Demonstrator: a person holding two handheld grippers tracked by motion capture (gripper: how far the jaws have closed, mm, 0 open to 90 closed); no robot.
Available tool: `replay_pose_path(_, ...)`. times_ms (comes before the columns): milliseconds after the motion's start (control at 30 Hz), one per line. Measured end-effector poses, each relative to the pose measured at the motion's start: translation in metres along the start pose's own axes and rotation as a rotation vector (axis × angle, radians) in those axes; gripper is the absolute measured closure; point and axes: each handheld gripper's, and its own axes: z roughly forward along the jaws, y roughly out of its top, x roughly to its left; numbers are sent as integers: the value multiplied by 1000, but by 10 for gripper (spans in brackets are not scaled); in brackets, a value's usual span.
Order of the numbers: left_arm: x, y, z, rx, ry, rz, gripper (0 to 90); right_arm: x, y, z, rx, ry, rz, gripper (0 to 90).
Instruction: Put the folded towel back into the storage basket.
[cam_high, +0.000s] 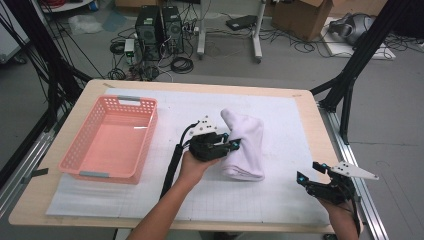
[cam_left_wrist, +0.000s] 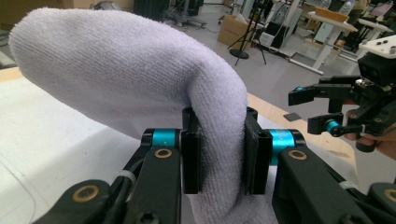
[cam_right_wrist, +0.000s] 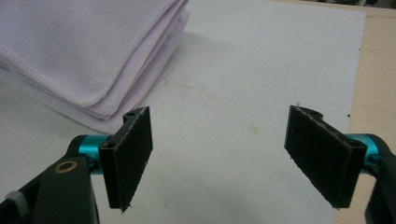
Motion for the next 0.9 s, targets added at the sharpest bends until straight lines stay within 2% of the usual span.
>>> replay_pose_path(500, 0, 17, -33, -39, -5, 21, 729, 2, 0, 2, 5, 7, -2, 223)
replay_pose_path(700, 4, 24, -51, -56, 0, 32, 729, 3, 1, 2, 3, 8, -2, 223)
replay_pose_path(767, 6, 27, -58, -66, -4, 24, 729, 4, 1, 3, 3, 9, -4, 223)
replay_pose_path(900, 11, 31, -71, -85, 13, 21, 730, 5, 2, 4, 9, 10, -12, 222)
